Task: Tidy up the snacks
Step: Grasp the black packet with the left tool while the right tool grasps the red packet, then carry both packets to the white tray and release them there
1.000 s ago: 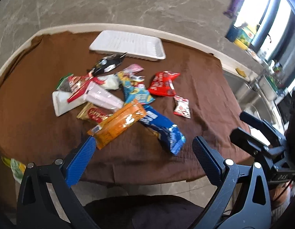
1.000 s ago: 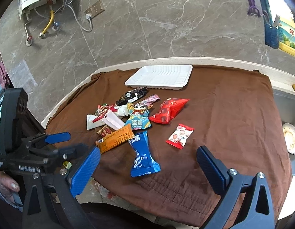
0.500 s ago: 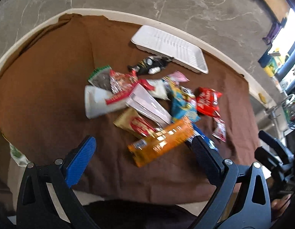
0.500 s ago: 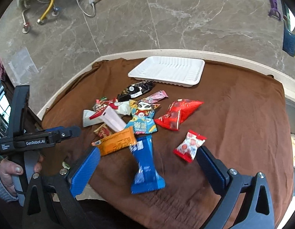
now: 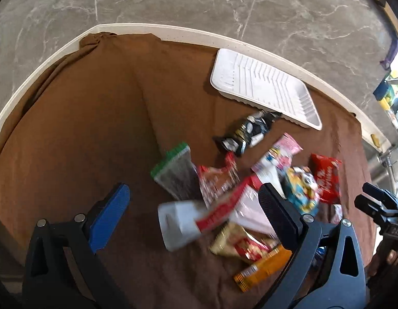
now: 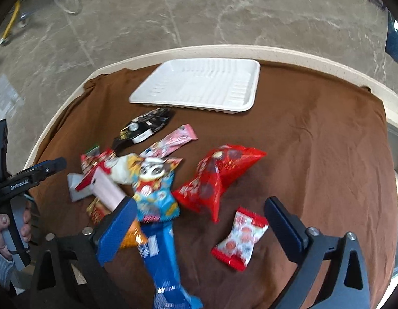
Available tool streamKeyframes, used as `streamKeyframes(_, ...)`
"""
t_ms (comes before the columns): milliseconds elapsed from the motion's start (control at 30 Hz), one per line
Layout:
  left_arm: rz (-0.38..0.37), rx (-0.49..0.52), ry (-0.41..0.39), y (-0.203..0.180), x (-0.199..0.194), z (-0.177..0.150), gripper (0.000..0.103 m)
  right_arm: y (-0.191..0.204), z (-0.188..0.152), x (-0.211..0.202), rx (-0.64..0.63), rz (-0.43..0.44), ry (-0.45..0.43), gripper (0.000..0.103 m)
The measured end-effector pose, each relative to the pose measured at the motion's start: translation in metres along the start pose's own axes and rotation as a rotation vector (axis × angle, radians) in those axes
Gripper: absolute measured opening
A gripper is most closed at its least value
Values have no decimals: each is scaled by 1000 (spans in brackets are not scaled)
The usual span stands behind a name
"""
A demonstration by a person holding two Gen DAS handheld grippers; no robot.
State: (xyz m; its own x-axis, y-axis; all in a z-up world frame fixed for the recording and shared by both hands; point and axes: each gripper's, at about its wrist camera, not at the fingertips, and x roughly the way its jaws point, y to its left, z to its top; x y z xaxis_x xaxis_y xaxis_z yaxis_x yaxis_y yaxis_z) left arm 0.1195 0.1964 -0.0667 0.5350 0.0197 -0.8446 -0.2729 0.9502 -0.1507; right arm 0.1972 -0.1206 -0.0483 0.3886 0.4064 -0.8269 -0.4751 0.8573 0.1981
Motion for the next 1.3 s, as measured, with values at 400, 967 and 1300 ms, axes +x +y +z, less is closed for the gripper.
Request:
streamKeyframes(400, -60, 314, 65, -40, 80, 72, 93, -16, 28, 52, 109, -61, 101, 90)
streamKeyframes(967, -204, 553, 186, -84, 161, 99, 34, -24, 28, 79, 197, -44, 141, 44)
streamKeyframes(1300, -343, 493, 232, -78, 179, 111, 21, -27, 31, 82, 208, 29, 123, 39)
